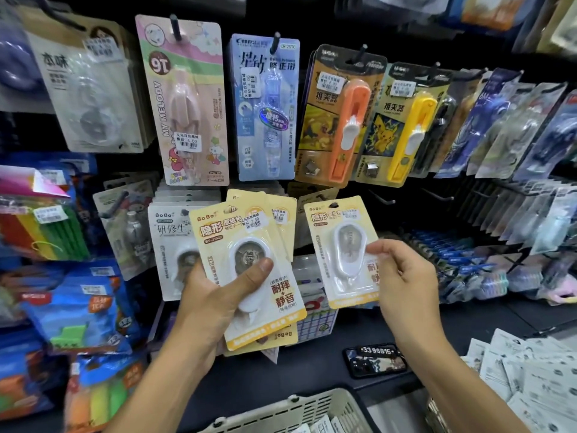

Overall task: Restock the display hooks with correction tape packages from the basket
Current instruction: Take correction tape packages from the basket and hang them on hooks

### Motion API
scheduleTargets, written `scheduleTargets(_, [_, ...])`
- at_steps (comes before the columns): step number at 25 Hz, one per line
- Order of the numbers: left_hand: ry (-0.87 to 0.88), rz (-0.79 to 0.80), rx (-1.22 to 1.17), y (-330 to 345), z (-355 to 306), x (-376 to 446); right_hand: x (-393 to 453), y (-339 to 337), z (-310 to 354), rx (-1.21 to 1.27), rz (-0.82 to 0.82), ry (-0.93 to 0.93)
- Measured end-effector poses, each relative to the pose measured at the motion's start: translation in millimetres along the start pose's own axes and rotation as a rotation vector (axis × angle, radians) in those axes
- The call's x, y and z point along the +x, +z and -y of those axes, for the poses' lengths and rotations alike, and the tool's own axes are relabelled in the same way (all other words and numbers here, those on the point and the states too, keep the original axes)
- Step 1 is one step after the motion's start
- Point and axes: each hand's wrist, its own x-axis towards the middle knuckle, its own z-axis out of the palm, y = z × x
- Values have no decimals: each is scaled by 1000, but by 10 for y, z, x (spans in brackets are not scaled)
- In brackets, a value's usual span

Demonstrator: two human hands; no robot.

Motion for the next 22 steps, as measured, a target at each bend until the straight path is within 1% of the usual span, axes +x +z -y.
scheduleTargets(2, [2, -7, 13, -1, -3, 5, -31, 7, 14, -28, 9, 18])
scheduleTargets(3, [0, -8, 17, 1, -4, 8, -27, 19, 22, 13, 43, 94])
scheduleTargets(5, [-9, -2, 40, 7, 11, 21, -61, 44, 75, 128, 185, 290])
scheduleTargets(6, [-13, 2, 53, 17, 26, 28, -96, 48, 96, 100, 245, 286])
scheduleTargets(7, [-14, -4, 58, 32, 35, 30, -140, 67, 117, 58, 291, 223])
scheduleTargets(8, [-6, -16, 55, 49, 45, 30, -197, 105, 162, 103, 340, 167])
scheduleTargets(9, [6, -21, 56, 68, 55, 26, -261, 160, 215, 217, 421, 149])
scheduleTargets(10, [17, -5, 67, 89, 70, 24, -333, 219, 241, 299, 515, 130])
scheduleTargets(11, [16, 37, 89, 109, 74, 20, -396, 283, 256, 324, 566, 107])
scheduleTargets(12, [3, 79, 105, 123, 73, 12, -430, 334, 264, 324, 568, 97])
scheduleTargets(13, [-20, 101, 111, 119, 67, 11, -425, 370, 258, 363, 537, 131])
scheduleTargets(16, [-76, 81, 83, 44, 43, 21, -293, 302, 245, 562, 439, 322])
scheduleTargets(17, [-84, 63, 65, 12, 28, 33, -234, 250, 215, 558, 399, 356])
scheduleTargets(19, [-77, -4, 42, -34, -18, 40, -159, 156, 142, 473, 295, 404])
scheduleTargets(22, [-43, -65, 32, -73, -64, 50, -109, 70, -3, 326, 126, 394])
